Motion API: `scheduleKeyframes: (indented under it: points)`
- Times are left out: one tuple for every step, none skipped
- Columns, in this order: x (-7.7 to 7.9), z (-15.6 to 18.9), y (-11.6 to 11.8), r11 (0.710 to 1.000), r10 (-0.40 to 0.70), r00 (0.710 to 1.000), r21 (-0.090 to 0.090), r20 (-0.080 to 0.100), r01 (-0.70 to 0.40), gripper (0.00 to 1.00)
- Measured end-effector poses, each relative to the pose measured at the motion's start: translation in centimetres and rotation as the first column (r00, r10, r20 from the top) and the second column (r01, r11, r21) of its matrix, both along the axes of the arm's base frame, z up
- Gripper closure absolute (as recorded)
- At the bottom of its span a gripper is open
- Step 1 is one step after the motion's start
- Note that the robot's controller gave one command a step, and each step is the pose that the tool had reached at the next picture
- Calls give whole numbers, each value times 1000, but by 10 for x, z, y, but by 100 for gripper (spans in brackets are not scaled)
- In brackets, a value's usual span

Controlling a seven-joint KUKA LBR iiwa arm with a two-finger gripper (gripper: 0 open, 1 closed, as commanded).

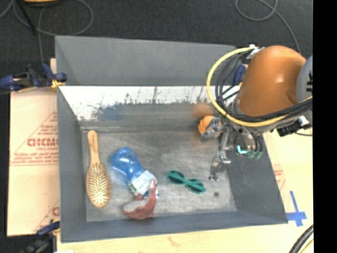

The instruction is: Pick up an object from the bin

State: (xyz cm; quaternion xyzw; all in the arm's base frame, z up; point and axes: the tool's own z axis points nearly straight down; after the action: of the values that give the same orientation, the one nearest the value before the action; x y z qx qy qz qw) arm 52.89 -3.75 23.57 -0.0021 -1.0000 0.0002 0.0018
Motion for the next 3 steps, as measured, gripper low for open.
scheduleKeyframes:
  points:
    - [1, 4, 0, 1000, 1, 1000, -1, 8, -1, 0]
    - [-14, -79, 2, 1000, -7, 1000, -1, 11, 7, 0]
    - [-19, -141, 3, 1000, -21, 1000, -1, 5, 21, 0]
